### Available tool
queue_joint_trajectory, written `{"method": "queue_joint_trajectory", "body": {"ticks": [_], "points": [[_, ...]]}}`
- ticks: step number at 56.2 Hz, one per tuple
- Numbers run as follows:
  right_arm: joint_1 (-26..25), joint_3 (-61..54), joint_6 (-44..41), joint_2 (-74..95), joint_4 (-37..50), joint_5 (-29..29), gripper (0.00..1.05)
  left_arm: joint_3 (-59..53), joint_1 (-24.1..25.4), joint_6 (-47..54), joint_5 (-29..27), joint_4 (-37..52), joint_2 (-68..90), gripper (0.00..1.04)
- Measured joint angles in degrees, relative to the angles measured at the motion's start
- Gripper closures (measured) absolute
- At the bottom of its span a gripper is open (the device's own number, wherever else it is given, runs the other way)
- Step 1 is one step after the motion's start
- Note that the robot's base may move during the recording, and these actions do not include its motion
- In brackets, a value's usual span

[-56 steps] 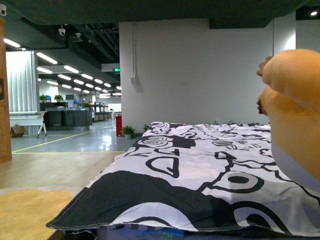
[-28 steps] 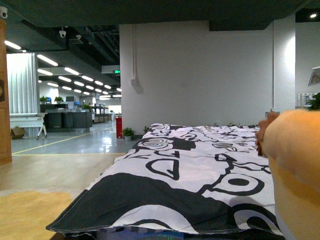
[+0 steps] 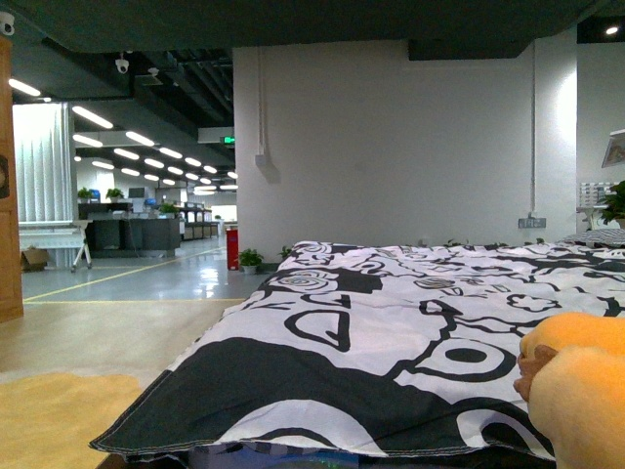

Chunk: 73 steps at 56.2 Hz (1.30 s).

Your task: Put away toys

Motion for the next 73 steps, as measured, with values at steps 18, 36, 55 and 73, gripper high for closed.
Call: {"method": "queue_joint_trajectory", "body": {"ticks": [18, 36, 55, 73], "points": [[-1.42, -0.50, 0.00, -1.07, 0.00, -0.72, 0.87, 0.00, 0.00, 0.00, 0.00, 0.00, 0.00, 0.06], [-1.44, -0.50, 0.00, -1.09, 0.00, -0.79, 0.87, 0.00, 0.00, 0.00, 0.00, 0.00, 0.00, 0.06], [-1.42, -0.50, 0.00, -1.09, 0.00, -1.40, 0.87, 0.00, 0.02, 0.00, -0.17, 0.00, 0.00, 0.06], [-1.53, -0.50, 0.00, -1.20, 0.00, -0.79, 0.87, 0.00, 0.02, 0.00, 0.00, 0.02, 0.02, 0.06]]}}
